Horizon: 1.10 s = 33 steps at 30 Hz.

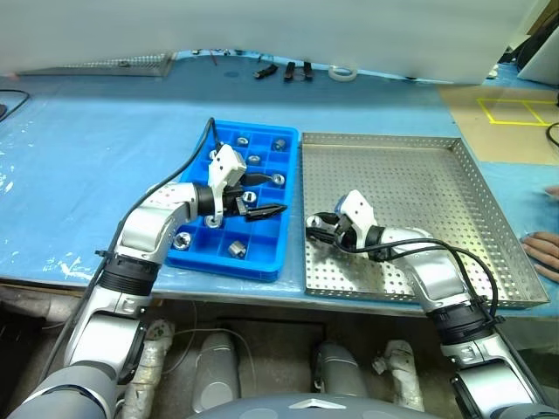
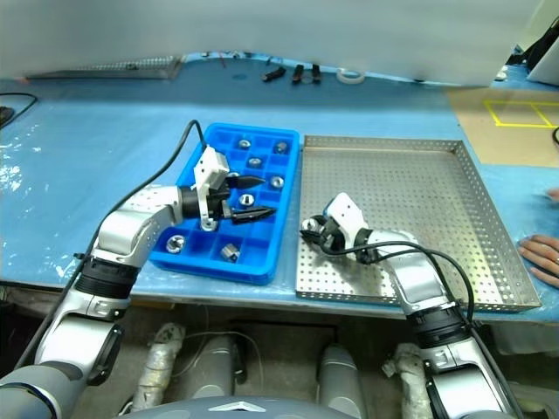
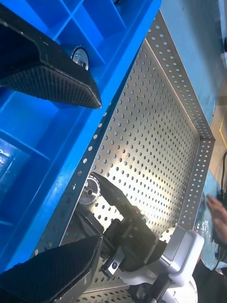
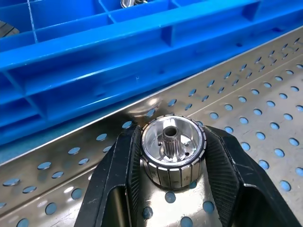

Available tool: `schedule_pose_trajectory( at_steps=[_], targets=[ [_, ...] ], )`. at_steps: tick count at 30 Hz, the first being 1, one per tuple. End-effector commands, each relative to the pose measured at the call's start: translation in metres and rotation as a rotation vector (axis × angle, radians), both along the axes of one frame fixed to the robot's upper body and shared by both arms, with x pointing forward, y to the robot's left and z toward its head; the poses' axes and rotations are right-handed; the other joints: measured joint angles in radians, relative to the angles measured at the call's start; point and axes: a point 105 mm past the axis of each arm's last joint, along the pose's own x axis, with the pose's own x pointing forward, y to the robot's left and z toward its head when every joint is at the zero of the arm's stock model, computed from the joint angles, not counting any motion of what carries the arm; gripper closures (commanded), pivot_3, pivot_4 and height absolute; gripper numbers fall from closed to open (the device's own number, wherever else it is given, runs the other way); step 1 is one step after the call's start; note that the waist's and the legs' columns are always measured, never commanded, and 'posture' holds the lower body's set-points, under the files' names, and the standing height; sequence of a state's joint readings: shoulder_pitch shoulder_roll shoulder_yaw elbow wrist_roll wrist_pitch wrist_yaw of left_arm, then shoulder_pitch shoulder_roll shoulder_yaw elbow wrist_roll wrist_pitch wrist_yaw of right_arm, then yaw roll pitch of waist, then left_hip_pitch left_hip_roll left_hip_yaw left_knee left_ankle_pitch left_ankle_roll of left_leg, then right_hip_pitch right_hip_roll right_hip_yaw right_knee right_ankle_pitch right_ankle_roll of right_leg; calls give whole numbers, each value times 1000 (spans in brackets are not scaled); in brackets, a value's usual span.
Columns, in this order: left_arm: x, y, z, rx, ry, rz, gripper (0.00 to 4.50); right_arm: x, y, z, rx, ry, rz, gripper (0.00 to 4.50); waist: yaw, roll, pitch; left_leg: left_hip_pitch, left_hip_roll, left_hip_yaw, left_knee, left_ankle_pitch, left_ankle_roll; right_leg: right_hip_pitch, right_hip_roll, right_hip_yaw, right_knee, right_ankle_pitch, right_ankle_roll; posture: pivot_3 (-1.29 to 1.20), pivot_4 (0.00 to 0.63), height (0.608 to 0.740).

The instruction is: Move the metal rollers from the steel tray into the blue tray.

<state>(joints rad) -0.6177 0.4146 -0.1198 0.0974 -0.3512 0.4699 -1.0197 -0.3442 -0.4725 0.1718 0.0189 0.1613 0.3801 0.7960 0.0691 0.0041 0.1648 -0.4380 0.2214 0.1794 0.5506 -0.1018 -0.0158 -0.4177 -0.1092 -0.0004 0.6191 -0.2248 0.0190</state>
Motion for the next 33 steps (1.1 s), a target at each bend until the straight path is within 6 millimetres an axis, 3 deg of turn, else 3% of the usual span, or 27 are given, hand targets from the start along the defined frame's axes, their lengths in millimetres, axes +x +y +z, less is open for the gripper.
schedule_pose_trajectory(
  at_steps=[1,5,10,15,19,25,33],
  targets=[
    [-4,-1,10,-9,-43,-12,0,3,1,16,24,-53,18,2905,0,0,0,0,0,0,0,0,0,0,0,0,0,0,0,-75,150,740],
    [-9,4,10,-1,-43,-14,0,0,-2,27,30,-64,40,2905,0,0,0,0,0,0,0,0,0,0,0,0,0,0,0,-63,150,740],
    [-13,19,13,8,-42,3,0,-9,1,61,49,-99,145,2905,2,0,0,0,0,0,-1,0,0,-1,0,0,0,0,0,-15,150,740],
    [-26,35,12,13,-26,22,0,-24,26,79,48,-85,352,2905,6,0,0,0,1,0,-2,0,-1,-1,0,-1,0,0,0,101,150,740],
    [-37,51,7,22,-16,72,0,-27,48,74,38,-59,463,2905,25,0,0,0,1,0,-4,1,-2,-2,1,-3,0,-1,-2,203,150,740],
    [-58,69,-3,30,-2,189,0,-10,71,69,55,-70,508,2905,70,0,0,-2,1,-1,-5,1,-2,-3,0,-8,0,-2,-3,323,150,740],
    [-73,73,-7,22,18,255,0,2,71,60,21,-77,501,2905,135,0,0,-2,2,-3,-6,2,-3,-3,0,-7,1,-2,-3,357,150,740]
  ],
)
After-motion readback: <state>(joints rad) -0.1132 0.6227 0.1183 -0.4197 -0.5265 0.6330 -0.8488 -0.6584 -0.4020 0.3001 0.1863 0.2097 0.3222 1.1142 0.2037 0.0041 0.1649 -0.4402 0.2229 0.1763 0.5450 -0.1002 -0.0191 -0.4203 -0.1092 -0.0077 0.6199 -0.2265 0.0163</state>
